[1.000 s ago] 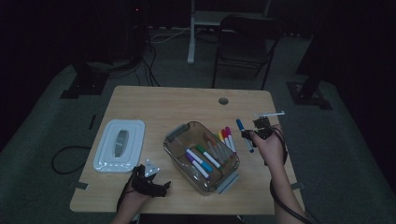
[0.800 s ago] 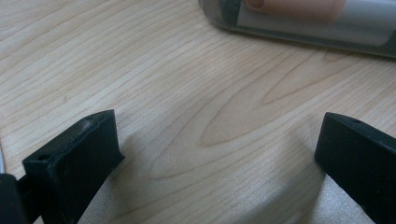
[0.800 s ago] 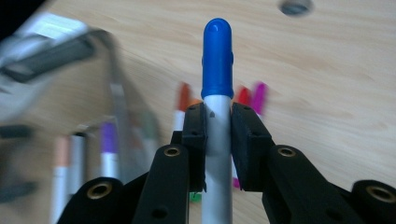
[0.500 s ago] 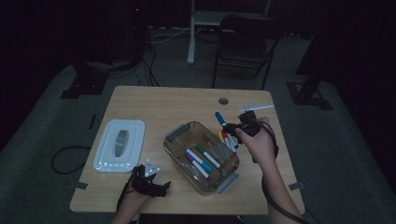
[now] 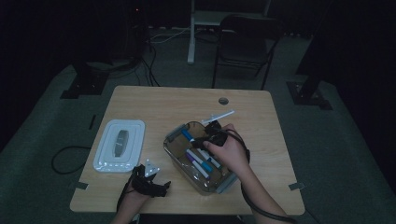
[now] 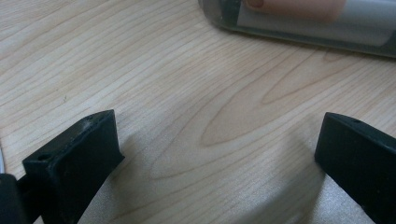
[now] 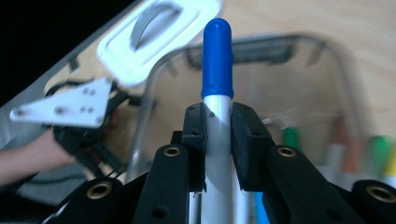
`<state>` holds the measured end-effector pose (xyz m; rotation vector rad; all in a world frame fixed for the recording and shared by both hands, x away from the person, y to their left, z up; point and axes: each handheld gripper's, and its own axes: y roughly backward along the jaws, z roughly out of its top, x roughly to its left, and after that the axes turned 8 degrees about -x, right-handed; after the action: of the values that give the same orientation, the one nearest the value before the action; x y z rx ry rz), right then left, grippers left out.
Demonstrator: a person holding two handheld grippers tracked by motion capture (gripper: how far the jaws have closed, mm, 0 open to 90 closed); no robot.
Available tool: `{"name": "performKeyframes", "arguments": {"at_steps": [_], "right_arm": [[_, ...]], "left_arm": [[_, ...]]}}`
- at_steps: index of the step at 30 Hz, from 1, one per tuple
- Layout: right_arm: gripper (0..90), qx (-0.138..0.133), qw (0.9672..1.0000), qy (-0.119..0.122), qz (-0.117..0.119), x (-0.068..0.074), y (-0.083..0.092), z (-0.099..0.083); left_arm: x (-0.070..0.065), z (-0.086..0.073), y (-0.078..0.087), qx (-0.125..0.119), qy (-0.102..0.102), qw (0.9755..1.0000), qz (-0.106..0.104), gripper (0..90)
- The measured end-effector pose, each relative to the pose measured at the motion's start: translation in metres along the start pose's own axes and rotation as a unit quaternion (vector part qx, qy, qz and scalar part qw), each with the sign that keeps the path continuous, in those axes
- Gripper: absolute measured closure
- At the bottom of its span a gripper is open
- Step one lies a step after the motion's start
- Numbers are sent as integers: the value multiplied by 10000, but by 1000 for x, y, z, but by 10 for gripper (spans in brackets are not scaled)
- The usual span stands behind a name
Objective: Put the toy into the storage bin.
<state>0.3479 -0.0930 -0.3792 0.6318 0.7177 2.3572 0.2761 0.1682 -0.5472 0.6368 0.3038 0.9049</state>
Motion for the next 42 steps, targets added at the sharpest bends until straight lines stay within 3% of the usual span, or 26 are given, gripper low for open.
{"name": "performKeyframes", "arguments": {"at_steps": [5,15,16,21,22,31,32,34,37,38,40,42], "right_arm": [[765,360,9992,24,199,9,-27,-10],[766,930,9954,-13,216,11,-61,-22],[766,1115,9934,-19,281,10,-70,-27],[765,1365,9901,-44,318,6,-81,-32],[765,1499,9880,-76,359,5,-85,-35],[764,1808,9829,-102,346,1,-97,-42],[762,1933,9804,-114,373,0,-100,-43],[754,2020,9786,-112,377,0,-102,-45],[729,2017,9786,-101,401,-1,-102,-45],[709,1887,9812,-64,397,-1,-100,-44],[704,1833,9824,-4,361,-2,-98,-43],[665,1576,9869,98,342,-3,-89,-37]], "left_arm": [[0,0,0,-8,7,10000,1,6],[0,0,0,-8,4,10000,3,6],[0,0,0,-3,4,10000,1,6],[0,0,0,-3,5,10000,-1,6],[0,0,0,-3,2,10000,1,6],[0,0,0,-7,7,10000,5,6],[0,0,0,-8,9,10000,6,6],[0,0,0,1,-1,10000,7,6],[0,0,0,-5,4,10000,5,6],[0,0,0,-8,7,10000,6,6],[0,0,0,-8,6,10000,7,6],[0,0,0,-2,2,10000,2,6]]}}
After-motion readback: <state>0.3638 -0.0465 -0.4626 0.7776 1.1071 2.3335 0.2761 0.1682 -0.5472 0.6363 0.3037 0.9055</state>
